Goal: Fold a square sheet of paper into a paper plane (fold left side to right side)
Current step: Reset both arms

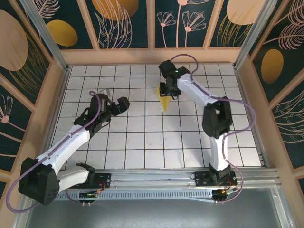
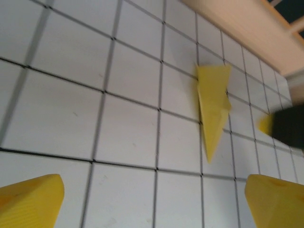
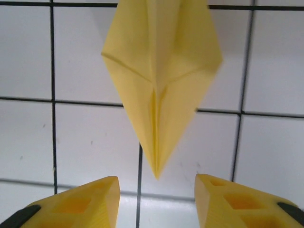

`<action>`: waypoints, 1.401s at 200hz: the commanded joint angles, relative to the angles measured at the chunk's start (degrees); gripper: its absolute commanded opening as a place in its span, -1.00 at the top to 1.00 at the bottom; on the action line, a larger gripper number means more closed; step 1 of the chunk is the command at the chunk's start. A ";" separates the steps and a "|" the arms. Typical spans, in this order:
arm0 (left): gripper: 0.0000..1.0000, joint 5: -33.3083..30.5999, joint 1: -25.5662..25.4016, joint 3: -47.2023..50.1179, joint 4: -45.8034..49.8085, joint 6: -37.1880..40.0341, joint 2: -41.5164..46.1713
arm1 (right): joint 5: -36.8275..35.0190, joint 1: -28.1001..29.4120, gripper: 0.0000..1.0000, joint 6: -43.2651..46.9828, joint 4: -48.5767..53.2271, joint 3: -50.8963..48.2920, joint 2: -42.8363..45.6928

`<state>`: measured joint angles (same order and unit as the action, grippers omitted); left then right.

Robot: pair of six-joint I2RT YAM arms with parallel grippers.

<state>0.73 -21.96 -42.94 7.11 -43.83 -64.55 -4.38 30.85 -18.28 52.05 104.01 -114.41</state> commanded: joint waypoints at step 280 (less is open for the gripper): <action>-0.97 -24.56 13.22 31.34 -78.16 43.82 -14.09 | 6.02 -32.95 -0.98 17.47 -128.42 -91.65 24.66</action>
<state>-29.80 -9.69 -15.11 -54.46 -4.08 -74.63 2.94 -3.01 -3.20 -74.06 9.28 -89.69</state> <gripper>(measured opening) 0.988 0.992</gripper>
